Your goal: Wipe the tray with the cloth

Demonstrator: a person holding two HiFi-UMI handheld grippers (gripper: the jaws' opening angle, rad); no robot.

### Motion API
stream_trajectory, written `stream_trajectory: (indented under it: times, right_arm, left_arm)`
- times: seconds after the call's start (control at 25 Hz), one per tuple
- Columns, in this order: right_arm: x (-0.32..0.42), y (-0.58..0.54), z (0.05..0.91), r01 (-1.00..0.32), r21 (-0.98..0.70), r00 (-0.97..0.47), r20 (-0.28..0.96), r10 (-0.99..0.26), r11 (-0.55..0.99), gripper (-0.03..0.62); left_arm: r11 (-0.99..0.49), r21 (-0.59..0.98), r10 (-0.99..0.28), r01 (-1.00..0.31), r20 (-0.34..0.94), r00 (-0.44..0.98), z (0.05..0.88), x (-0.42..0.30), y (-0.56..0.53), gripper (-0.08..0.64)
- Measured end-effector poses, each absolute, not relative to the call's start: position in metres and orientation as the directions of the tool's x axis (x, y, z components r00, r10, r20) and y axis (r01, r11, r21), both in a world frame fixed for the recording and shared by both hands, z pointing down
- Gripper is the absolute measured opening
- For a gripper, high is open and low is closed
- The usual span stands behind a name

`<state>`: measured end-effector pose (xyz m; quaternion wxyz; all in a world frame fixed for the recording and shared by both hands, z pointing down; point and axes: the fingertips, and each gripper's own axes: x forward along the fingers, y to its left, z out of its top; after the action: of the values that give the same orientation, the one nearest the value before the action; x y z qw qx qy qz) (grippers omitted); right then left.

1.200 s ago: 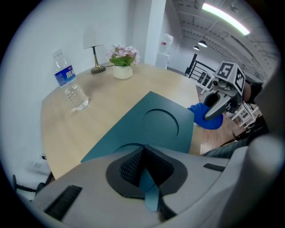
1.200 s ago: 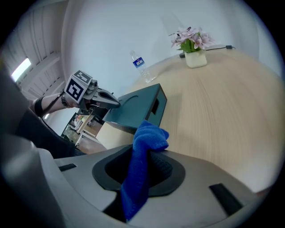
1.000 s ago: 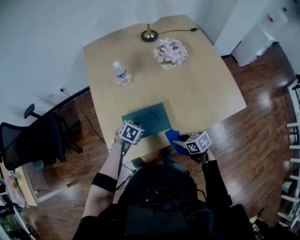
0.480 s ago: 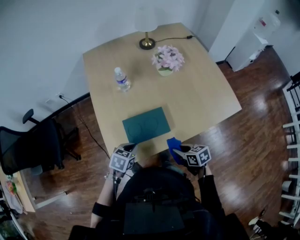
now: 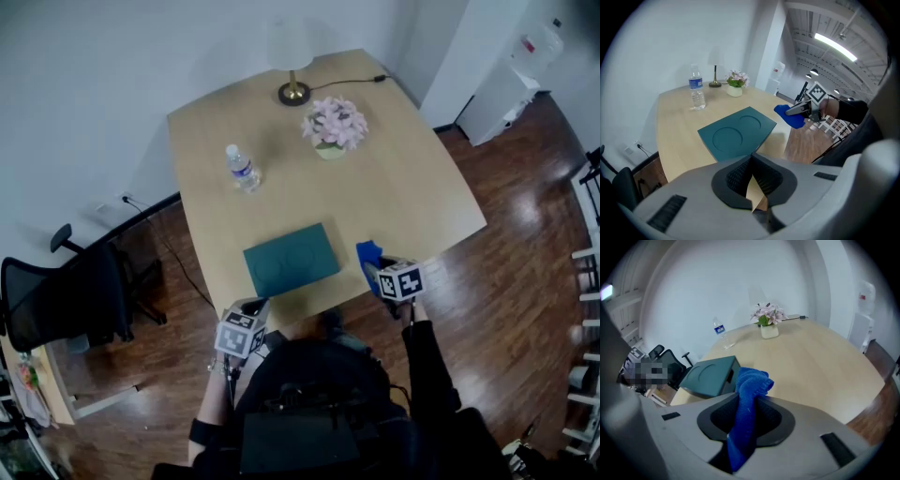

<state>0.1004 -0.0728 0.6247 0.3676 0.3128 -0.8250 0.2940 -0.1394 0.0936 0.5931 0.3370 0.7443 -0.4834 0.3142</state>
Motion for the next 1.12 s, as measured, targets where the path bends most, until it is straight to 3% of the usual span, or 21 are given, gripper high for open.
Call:
stream_trajectory:
  times: [0.28,0.72,0.92,1.12]
  right_arm:
    - [0.095,-0.169,0.645,-0.751,-0.186,-0.469,0.826,-0.312,0.634,0.101]
    - [0.078,-0.173,0.691,-0.738,-0.213,-0.451,0.861,-0.234,0.64,0.105]
    - [0.086,-0.176,0.684,-0.757,-0.144,-0.396,0.877,-0.273,0.637,0.195]
    - [0.083,-0.176,0.626,-0.781,-0.133,-0.437,0.815,-0.381,0.61,0.213]
  left_arm:
    - [-0.195,0.165,-0.513,-0.967,0.823,0.244,0.589,-0.149,0.101,0.0]
    - [-0.101,0.164,-0.516,-0.981,0.834,0.192,0.594,-0.164,0.112,0.0]
    - [-0.102,0.168,-0.523,-0.981,0.829,0.196,0.596,-0.172,0.111,0.0]
    - [-0.139,0.164,-0.556,-0.977,0.803,0.214,0.584,-0.182,0.103,0.0]
